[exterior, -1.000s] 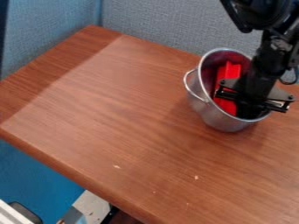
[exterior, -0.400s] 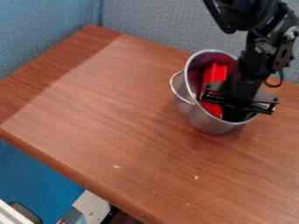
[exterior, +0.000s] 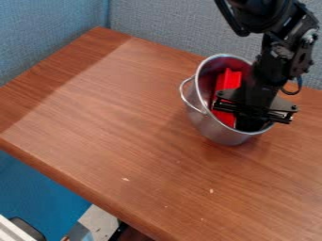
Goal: Put the red object in the metal pot
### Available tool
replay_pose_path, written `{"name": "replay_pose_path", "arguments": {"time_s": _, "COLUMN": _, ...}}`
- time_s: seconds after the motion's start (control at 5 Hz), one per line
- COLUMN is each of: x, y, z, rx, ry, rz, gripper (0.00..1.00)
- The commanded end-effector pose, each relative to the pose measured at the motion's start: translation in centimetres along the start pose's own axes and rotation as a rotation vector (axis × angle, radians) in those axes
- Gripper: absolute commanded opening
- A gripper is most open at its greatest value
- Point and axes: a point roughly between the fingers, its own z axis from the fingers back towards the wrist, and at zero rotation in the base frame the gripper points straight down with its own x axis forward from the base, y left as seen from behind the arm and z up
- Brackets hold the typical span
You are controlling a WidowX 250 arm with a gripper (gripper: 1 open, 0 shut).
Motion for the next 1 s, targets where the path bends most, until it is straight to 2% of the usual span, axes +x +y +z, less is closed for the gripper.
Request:
{"name": "replay_pose_path", "arguments": {"time_s": 0.0, "x": 0.44, "y": 1.12, "z": 1.08, "rx": -0.006, "ry": -0.016, "rz": 0.046, "gripper": 1.0}}
{"name": "replay_pose_path", "arguments": {"time_s": 0.8, "x": 0.58, "y": 1.99, "z": 1.82, "rx": 0.0, "ry": -0.044, "rz": 0.059, "gripper": 1.0}}
